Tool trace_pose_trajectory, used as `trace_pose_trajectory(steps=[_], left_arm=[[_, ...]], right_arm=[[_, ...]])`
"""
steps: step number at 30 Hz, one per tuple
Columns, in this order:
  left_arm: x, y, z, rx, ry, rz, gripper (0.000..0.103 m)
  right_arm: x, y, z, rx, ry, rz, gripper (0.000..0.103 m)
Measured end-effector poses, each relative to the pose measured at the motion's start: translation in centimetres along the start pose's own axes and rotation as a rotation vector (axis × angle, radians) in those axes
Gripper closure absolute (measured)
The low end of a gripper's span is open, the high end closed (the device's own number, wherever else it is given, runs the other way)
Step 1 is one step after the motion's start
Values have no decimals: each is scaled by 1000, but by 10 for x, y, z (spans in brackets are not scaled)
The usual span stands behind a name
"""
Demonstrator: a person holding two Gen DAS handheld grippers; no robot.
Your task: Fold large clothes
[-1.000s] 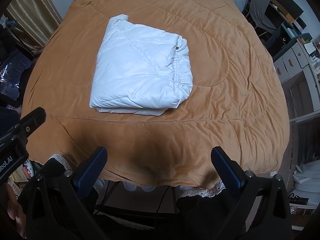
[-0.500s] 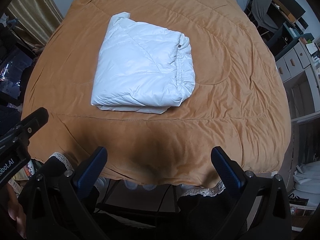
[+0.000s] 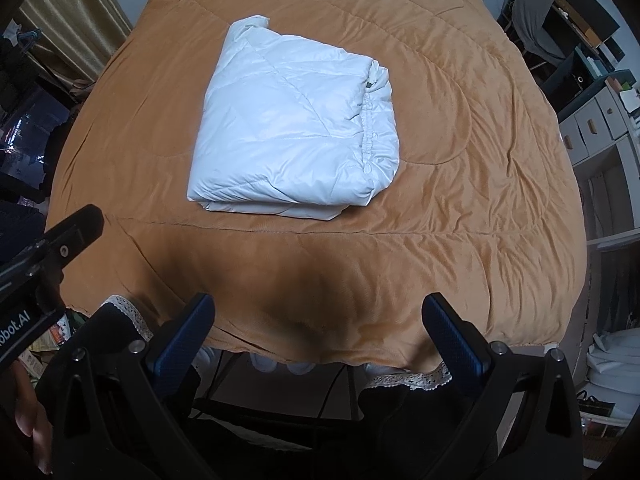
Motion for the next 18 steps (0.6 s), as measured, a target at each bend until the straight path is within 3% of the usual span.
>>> trace_pose_trajectory(steps=[18], left_arm=[[1,0,2,-10,2,8,14]], right_arm=[[0,0,0,-5,-10,1,0]])
Point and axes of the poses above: each gripper's, at about its wrist camera, not at the fingertips, and z roughly the way its jaws point, x to its right, y to its underside, the point moved 7 cm from there along z, roughly the way its jaws point, and after that the axes turned 10 degrees about y, right-handed, at the moved point
